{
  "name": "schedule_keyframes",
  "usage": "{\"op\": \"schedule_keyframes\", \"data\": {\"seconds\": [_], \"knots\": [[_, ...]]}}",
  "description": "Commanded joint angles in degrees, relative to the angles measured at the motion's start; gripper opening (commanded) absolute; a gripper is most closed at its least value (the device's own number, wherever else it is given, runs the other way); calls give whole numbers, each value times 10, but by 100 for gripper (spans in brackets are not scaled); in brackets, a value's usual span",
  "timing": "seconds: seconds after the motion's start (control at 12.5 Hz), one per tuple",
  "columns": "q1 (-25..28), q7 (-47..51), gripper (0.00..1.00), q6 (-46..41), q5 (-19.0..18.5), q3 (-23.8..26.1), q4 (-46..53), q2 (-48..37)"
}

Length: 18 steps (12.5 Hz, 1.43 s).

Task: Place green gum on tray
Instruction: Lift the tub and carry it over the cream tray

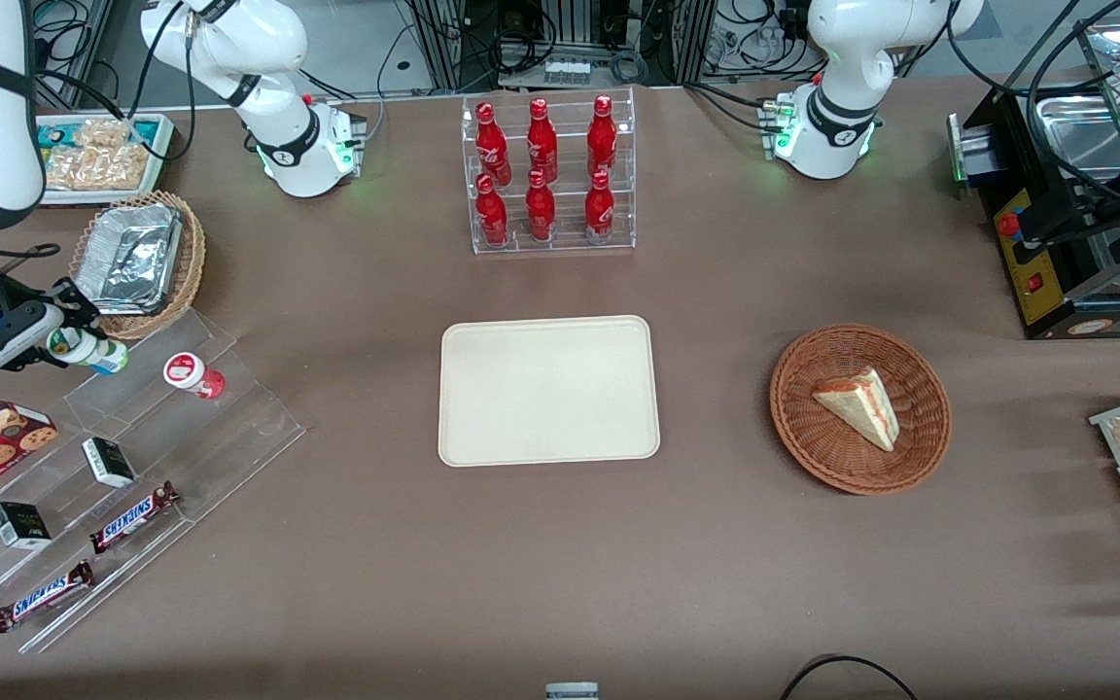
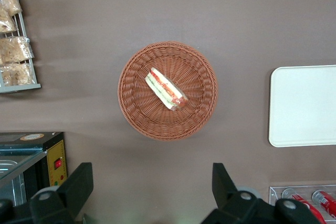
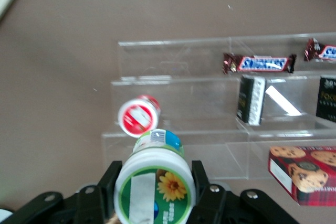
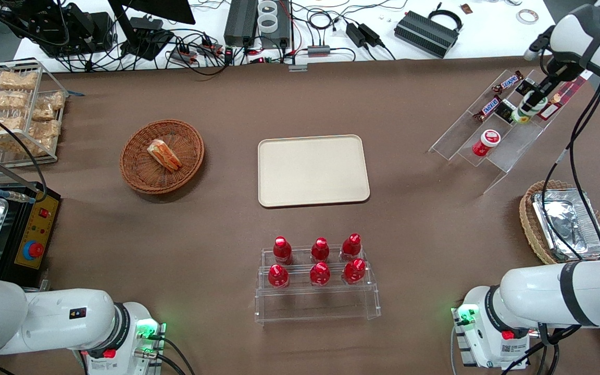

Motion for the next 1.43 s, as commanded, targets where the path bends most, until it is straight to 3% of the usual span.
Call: {"op": "schedule_keyframes", "data": {"seconds": [0.0, 0.48, 0.96, 1.36], "knots": [[76, 103, 0, -66, 1, -1, 51, 2], [265, 395, 0, -98, 1, 0, 91, 20], [426, 682, 0, -92, 2, 0, 198, 149], [501, 857, 0, 31, 30, -1, 220, 260]]}}
